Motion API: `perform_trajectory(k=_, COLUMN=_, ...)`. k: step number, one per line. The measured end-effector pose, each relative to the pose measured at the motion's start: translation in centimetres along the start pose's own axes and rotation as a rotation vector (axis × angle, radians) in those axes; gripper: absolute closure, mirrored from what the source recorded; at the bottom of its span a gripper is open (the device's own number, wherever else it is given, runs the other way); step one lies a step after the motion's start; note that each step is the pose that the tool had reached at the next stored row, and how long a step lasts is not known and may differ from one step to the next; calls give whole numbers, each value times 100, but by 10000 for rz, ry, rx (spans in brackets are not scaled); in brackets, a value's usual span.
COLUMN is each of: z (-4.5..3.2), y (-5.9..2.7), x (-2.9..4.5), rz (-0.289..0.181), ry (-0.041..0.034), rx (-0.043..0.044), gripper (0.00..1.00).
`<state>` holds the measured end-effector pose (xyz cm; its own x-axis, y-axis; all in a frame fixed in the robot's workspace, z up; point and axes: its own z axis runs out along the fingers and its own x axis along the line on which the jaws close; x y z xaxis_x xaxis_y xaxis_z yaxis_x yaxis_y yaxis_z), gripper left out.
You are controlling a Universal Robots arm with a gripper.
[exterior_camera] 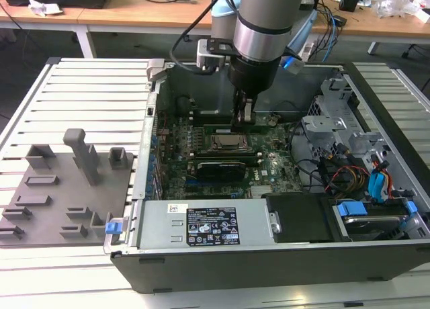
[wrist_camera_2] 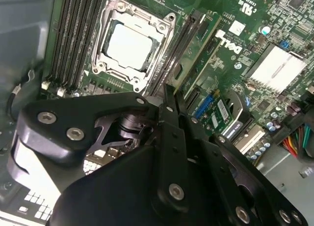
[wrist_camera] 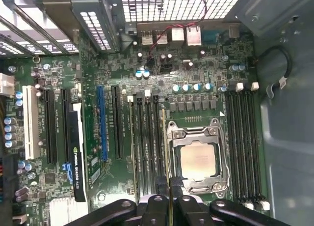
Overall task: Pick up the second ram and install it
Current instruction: 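Insert the second ram into the second slot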
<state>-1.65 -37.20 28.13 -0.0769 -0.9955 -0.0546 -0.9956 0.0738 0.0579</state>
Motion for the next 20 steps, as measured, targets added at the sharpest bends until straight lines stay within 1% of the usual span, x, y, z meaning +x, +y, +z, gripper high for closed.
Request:
perform_trajectory(k=3, z=82, y=-5, x=4, rz=0, ry=-2, rx=0, gripper=87)
perform_trajectory(k=5, z=105, y=-6, x=6, rz=1, ry=-1, rx=0, gripper=87)
perform_trajectory(k=8, z=182, y=-10, x=10, rz=0, ry=0, rx=0, gripper=87)
perform_trajectory(k=14, z=250, y=-14, x=14, rz=0, ry=-2, rx=0, gripper=87)
perform_trajectory(k=18, z=326, y=-18, x=21, rz=2, ry=-1, rx=0, gripper=87)
perform_trajectory(k=19, z=343, y=-4, x=36, rz=2, ry=0, rx=1, gripper=87)
perform_trajectory(k=20, z=357, y=36, x=72, rz=1, ry=-1, rx=1, gripper=87)
